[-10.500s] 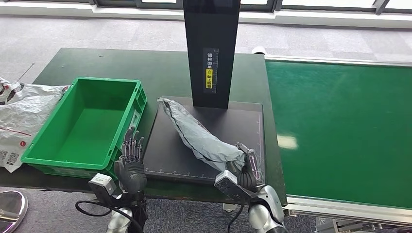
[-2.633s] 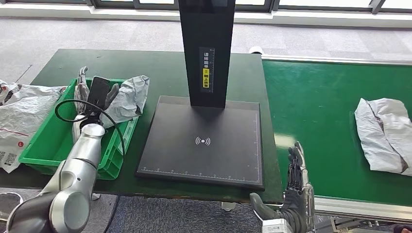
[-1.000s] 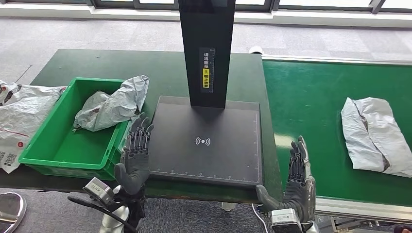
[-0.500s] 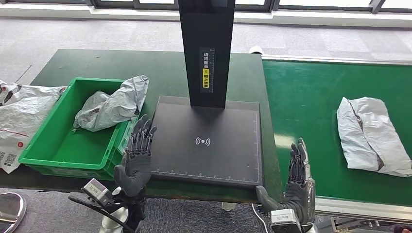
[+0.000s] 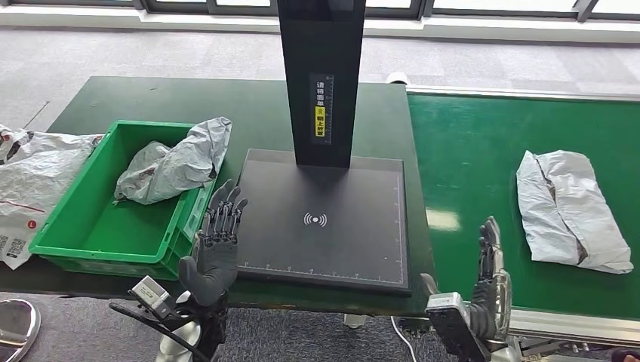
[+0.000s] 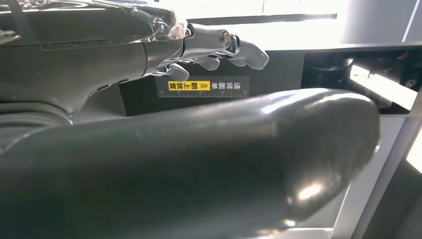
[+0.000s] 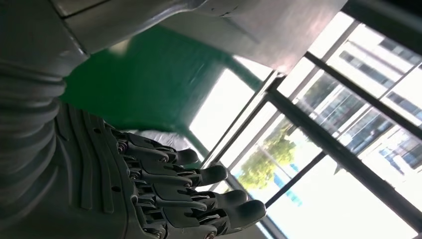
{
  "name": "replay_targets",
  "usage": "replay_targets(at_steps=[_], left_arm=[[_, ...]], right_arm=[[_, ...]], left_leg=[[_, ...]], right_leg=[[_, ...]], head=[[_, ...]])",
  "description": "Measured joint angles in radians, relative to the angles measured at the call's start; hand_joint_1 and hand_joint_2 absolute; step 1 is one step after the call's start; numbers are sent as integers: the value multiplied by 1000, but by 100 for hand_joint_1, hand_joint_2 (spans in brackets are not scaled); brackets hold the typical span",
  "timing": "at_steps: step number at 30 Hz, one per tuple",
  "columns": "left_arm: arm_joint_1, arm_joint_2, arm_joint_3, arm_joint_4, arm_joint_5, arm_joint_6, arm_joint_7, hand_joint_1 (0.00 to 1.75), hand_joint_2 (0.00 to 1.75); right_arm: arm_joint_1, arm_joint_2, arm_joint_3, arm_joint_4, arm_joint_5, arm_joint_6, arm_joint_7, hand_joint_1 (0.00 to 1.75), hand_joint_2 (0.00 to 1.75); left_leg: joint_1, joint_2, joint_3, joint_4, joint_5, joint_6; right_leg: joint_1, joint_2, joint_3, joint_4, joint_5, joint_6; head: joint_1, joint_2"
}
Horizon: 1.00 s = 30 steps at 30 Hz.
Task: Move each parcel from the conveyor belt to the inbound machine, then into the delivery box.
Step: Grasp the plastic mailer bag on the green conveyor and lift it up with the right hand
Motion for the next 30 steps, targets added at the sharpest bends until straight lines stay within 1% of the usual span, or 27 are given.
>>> replay_targets(at_steps=[4, 6, 8, 14, 22, 25, 27, 30], left_arm=[[-4, 1, 0, 0, 10, 1, 0, 0, 0], [-5, 1, 0, 1, 11, 1, 0, 0, 0], [-6, 1, 0, 1, 12, 1, 0, 0, 0], [-6, 1, 0, 3, 12, 1, 0, 0, 0], [-7, 1, 0, 3, 12, 1, 0, 0, 0], [-10, 1, 0, 6, 12, -2, 0, 0, 0], [-18, 2, 0, 11, 12, -7, 0, 0, 0], [-34, 4, 0, 24, 12, -8, 0, 0, 0]], right_arm=[[-116, -114, -135, 183, -4, -53, -23, 0, 175], [-157, -157, -177, 261, -7, -62, -38, 0, 175], [-182, -186, -202, 317, -7, -64, -45, 0, 175], [-212, -225, -231, 400, -7, -66, -49, 0, 175], [-222, -241, -232, 435, -5, -70, -46, 0, 175], [-241, -254, -237, 471, 20, -98, -23, 0, 175], [-282, -284, -251, 543, 49, -127, -10, 0, 175], [-384, -352, -273, 712, 108, -157, 19, 0, 175]], left_leg=[[-1, 0, 0, 0, 1, 3], [-2, 0, 0, 1, 2, 4], [-3, 0, 0, 1, 2, 4], [-4, 0, -1, 0, 2, 4], [-4, 0, -1, 0, 2, 4], [-4, 0, -1, 0, 2, 4], [-4, 0, -1, 0, 2, 5], [-5, 0, -2, 0, 3, 7]], right_leg=[[-3, 0, 0, -1, 2, 3], [-4, 0, 0, -1, 3, 4], [-4, 0, 0, -1, 3, 4], [-3, 0, 0, -1, 3, 4], [-3, 0, -1, -1, 2, 4], [-4, 0, -1, -1, 2, 4], [-5, 0, -1, -1, 3, 5], [-7, 0, -1, -1, 5, 8]], head=[[0, 0], [0, 0], [0, 0], [0, 0], [0, 0], [0, 0], [0, 0], [0, 0]])
